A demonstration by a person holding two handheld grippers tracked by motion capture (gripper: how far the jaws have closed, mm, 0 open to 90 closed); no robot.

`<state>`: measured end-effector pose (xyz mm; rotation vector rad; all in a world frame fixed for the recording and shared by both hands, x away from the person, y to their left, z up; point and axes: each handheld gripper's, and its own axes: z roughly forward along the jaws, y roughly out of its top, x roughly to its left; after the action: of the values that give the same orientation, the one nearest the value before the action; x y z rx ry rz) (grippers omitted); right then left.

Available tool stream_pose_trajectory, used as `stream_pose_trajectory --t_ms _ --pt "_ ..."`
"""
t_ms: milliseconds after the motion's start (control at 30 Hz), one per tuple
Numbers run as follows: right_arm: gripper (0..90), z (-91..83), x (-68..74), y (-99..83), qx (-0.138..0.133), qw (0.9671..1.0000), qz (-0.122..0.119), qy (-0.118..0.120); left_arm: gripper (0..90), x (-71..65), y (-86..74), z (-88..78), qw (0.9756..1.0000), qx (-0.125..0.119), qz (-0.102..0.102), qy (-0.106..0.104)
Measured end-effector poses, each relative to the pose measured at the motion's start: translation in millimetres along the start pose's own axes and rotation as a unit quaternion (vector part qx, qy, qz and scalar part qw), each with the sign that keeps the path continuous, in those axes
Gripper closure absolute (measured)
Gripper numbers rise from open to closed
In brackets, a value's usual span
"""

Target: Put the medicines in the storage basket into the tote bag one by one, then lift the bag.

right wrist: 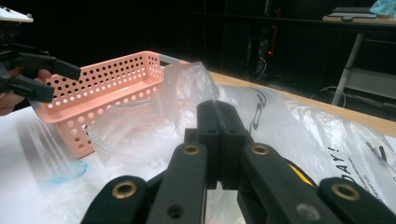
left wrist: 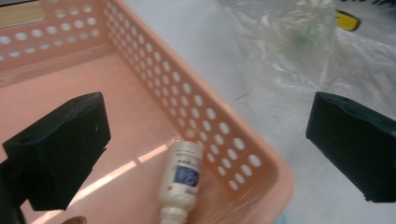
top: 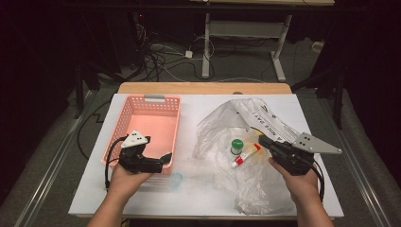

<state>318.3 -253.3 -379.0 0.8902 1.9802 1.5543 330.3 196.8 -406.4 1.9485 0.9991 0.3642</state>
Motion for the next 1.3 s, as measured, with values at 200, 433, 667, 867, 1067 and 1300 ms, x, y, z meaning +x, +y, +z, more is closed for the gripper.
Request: stream_pose_trajectory --t_ms 200,433,667,867,1067,1300 --pt "90.0 2.0 -0.7 -0.1 0.002 1.0 -0.002 -0.001 0.0 20.0 -3.2 -9.2 0.9996 0.002 -0.021 0.018" --pt "90.0 4.6 -2.7 -1.2 0.007 1.0 0.002 -0.004 2.4 36.8 -6.7 -17.6 0.999 0.008 -0.033 0.028" --pt "90.0 6.7 -2.5 -2.1 0.011 0.9999 -0.001 -0.006 14.7 38.7 -2.4 -13.2 0.9993 0.028 -0.023 -0.003" --pt "90.0 7.1 -0.2 -5.0 0.017 0.9999 -0.003 -0.003 20.1 40.2 10.9 -2.5 0.9967 0.075 -0.019 -0.024" --pt "90.0 5.2 2.5 -2.5 0.012 0.9999 -0.006 0.0 24.7 35.2 26.4 14.0 0.9897 0.14 0.015 -0.022" --pt "90.0 3.6 -0.2 -2.1 0.009 1.0 -0.001 -0.004 30.9 35.9 33.5 32.2 0.9783 0.202 0.032 -0.034"
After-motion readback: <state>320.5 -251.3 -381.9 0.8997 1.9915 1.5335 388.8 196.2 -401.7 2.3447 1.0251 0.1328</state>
